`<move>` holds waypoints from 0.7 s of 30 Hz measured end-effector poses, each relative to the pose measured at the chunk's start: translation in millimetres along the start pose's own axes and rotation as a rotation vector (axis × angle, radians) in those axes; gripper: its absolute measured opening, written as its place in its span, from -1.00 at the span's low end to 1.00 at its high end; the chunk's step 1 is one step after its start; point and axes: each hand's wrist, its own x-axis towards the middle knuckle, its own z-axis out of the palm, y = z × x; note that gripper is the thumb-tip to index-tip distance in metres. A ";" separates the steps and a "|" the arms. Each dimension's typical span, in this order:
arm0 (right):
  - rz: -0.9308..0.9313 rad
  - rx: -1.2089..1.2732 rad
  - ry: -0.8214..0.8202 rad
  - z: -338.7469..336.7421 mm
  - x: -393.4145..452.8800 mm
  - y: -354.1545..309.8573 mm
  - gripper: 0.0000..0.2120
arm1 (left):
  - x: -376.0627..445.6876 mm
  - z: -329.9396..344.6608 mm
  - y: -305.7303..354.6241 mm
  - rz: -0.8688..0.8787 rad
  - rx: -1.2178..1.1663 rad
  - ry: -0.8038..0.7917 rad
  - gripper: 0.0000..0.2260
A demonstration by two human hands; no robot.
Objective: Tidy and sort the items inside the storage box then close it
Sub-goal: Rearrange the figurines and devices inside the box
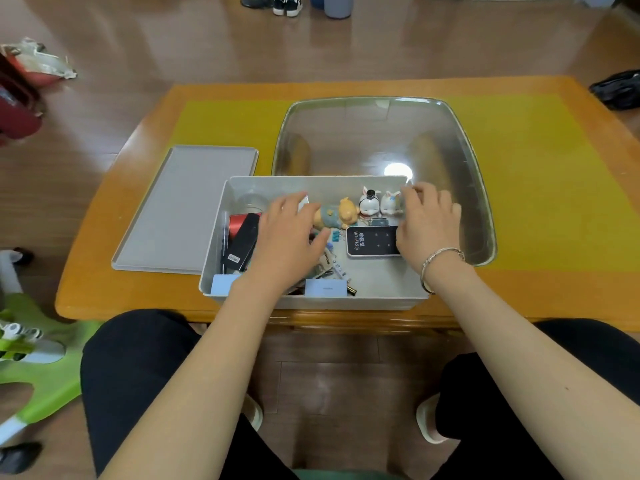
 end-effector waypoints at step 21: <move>-0.326 0.239 -0.974 15.3 -9.1 -73.6 -0.46 | -43.1 8.6 -56.8 -0.466 0.107 0.131 -0.52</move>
